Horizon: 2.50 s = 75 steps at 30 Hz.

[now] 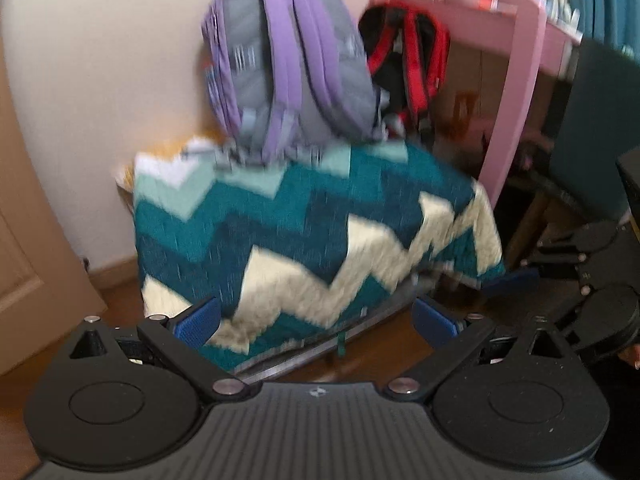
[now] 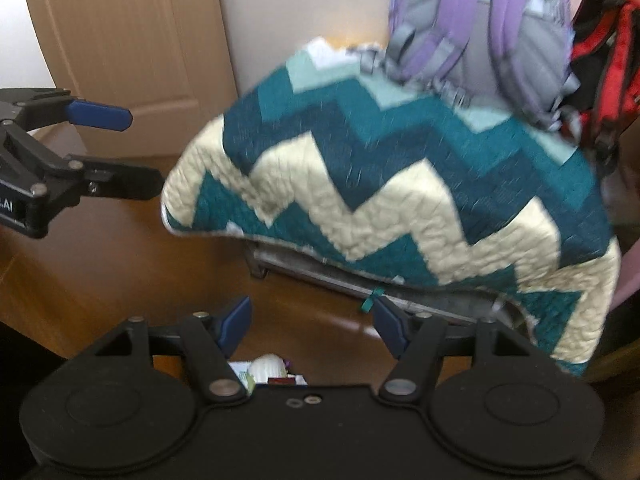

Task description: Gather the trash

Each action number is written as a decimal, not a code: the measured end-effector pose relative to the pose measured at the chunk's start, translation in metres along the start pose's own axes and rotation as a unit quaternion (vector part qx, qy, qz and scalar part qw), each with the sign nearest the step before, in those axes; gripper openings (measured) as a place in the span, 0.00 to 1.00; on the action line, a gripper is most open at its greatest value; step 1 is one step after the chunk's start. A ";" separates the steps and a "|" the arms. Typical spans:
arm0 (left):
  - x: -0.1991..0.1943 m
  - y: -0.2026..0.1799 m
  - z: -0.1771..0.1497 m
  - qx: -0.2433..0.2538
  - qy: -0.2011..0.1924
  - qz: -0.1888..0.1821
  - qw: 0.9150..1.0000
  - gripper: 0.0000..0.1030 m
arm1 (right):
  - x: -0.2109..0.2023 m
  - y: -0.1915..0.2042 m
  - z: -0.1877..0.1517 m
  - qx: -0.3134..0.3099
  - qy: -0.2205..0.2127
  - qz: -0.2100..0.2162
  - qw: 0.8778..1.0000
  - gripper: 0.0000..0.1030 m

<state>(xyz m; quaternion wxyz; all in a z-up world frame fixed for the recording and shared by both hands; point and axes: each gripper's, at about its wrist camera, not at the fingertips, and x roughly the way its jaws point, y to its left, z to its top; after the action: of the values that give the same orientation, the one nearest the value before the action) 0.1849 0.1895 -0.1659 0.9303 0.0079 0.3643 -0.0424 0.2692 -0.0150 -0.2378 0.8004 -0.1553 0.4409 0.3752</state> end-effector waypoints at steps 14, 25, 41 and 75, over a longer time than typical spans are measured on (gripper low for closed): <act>0.147 0.052 -0.101 -0.024 0.129 -0.023 0.991 1.00 | 0.152 0.009 -0.048 -0.055 0.138 0.070 0.986 0.65; 0.261 0.063 -0.177 -0.137 0.275 0.006 0.952 1.00 | 0.249 0.009 -0.093 -0.053 0.230 0.118 0.965 0.65; 0.346 0.045 -0.237 -0.200 0.357 -0.017 0.912 0.99 | 0.324 0.009 -0.132 -0.038 0.278 0.149 0.948 0.64; 0.349 0.049 -0.249 -0.221 0.349 -0.077 0.907 0.41 | 0.313 -0.045 -0.120 -0.003 0.260 0.115 0.959 0.02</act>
<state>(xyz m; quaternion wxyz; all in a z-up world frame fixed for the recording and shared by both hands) 0.2756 0.2246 -0.5860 0.7153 -0.2115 0.6655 -0.0274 0.3346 0.0302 -0.5665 0.6093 -0.1983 0.6472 0.4130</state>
